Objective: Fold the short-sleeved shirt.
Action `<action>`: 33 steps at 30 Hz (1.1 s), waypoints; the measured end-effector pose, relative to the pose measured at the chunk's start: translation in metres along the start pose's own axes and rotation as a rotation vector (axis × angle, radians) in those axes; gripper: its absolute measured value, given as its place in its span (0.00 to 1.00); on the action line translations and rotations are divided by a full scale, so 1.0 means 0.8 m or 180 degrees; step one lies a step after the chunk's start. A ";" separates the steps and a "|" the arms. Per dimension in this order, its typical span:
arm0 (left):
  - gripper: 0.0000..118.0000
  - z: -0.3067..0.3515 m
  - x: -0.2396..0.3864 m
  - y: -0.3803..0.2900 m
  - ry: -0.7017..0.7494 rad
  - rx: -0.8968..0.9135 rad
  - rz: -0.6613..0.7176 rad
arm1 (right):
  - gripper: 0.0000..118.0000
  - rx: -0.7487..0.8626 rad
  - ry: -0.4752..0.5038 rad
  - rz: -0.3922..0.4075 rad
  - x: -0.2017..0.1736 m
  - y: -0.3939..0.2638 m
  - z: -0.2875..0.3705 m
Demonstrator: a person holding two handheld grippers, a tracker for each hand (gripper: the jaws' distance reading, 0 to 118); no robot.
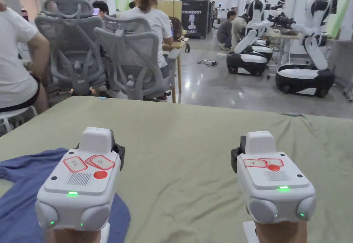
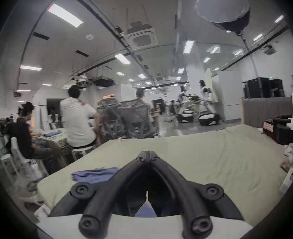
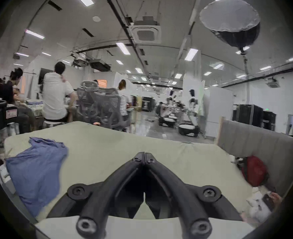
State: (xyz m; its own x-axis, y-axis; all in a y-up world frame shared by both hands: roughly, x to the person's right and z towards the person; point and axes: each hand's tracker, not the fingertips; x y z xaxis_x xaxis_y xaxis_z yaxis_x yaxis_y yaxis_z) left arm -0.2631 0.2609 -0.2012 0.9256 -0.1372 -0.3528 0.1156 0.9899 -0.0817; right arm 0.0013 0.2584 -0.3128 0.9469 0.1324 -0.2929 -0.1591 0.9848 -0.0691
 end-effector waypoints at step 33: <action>0.87 -0.422 -0.095 -0.185 -0.0802 -0.3062 0.0541 | 0.00 -0.0653 0.0958 -0.0043 -0.150 -0.082 -0.126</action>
State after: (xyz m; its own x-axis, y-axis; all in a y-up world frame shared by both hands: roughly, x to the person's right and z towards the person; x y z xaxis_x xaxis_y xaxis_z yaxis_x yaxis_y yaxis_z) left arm -0.4722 0.1128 -0.4770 0.9648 0.1247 -0.2316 -0.2620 0.5317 -0.8054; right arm -0.1302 0.1667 -0.3689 0.8295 0.0506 -0.5562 -0.2288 0.9393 -0.2558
